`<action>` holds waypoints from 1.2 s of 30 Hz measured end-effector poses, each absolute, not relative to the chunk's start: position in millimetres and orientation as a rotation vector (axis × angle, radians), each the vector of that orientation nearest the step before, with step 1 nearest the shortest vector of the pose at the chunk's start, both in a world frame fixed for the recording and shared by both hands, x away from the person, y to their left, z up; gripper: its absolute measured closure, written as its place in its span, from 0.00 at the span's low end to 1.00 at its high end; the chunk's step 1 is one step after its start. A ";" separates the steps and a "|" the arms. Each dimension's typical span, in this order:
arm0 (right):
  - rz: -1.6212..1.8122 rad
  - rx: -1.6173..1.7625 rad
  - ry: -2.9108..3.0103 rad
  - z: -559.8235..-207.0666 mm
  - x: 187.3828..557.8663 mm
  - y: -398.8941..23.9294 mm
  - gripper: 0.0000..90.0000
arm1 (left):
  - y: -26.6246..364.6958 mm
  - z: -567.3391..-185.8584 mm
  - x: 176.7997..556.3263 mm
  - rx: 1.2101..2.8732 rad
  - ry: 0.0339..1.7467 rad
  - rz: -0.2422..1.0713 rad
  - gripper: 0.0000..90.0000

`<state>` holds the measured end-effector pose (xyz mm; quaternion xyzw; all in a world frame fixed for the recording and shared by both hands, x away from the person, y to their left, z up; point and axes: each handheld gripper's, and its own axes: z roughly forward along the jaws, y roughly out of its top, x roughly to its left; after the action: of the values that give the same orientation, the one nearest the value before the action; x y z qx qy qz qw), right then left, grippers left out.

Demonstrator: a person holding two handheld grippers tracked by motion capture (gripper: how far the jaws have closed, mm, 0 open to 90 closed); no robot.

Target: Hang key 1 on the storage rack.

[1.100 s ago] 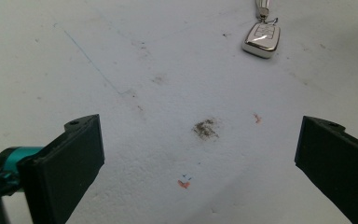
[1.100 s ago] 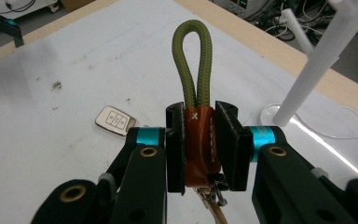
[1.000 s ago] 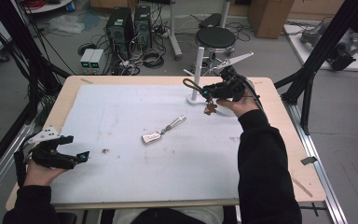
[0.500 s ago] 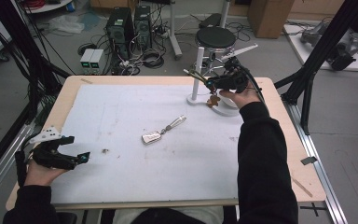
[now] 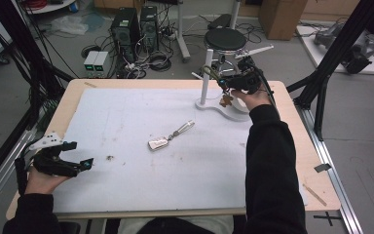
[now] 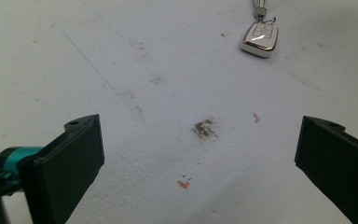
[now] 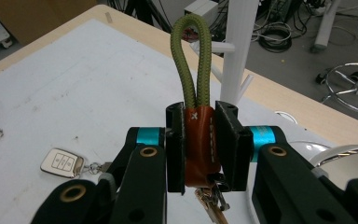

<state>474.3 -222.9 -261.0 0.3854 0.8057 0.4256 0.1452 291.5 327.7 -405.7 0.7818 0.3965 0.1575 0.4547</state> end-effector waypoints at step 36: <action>1.050 1.284 2.325 -303.7 513.9 -210.8 0.63 | 330.6 -405.8 291.6 1.921 0.987 0.397 0.02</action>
<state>513.9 -210.8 -303.7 0.4449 0.8058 0.3641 0.1423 291.6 330.6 -405.8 0.7790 0.4000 0.1608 0.4553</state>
